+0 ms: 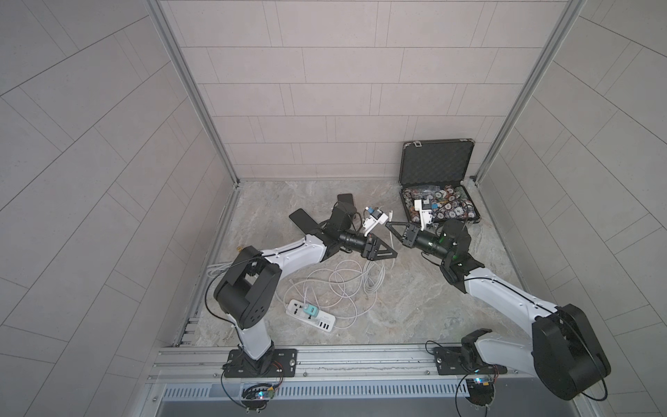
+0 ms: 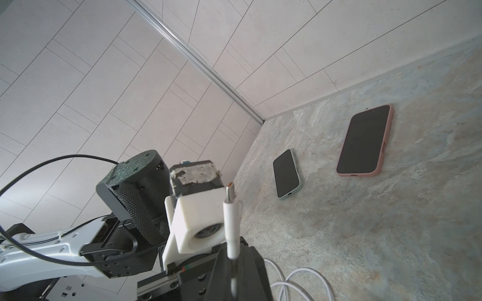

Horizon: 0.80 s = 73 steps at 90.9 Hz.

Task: Plug the charging cable into the phone
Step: Pick up the charging cable from the center of the board, then pick up the phone at the center of the board.

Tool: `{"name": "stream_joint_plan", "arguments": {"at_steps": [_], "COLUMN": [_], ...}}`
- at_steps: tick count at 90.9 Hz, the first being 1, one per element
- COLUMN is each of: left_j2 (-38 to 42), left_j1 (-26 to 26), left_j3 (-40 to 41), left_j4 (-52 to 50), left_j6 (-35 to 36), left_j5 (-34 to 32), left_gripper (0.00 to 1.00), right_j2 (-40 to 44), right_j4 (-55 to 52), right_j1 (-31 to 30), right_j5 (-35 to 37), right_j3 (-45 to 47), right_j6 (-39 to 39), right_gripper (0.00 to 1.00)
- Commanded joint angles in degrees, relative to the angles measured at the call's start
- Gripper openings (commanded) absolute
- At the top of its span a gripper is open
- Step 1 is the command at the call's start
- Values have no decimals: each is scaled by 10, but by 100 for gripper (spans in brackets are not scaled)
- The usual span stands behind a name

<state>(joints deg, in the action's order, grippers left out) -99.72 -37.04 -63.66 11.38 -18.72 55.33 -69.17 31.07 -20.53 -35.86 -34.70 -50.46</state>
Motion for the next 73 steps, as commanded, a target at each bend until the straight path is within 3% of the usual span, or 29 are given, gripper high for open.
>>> {"name": "stream_joint_plan", "arguments": {"at_steps": [1, 9, 19, 35, 48, 62, 73], "left_j2": [17, 27, 44, 63, 51, 10, -59], "left_j1": [2, 18, 61, 165, 211, 212, 203], "left_j3": [-20, -37, -34, -83, -118, -137, -207], "left_j4": [-67, -141, -137, -182, -238, -235, -280], "left_j6": [79, 127, 117, 100, 105, 48, 10], "left_j5": [28, 26, 26, 17, -123, -294, -404], "left_gripper": [99, 100, 100, 100, 100, 100, 100], "right_j2": [19, 30, 38, 57, 75, 81, 83], "right_j4": [-36, -79, -151, -277, -326, -378, -405], "right_j1": [3, 6, 6, 6, 3, -10, -17], "right_j5": [-22, -40, -57, -4, 21, 63, 117], "right_j3": [-2, -8, -35, -53, -52, -60, -64], "right_j6": [40, 79, 142, 250, 298, 341, 355], "right_gripper": [2, 2, 2, 3, 3, 3, 3]}}
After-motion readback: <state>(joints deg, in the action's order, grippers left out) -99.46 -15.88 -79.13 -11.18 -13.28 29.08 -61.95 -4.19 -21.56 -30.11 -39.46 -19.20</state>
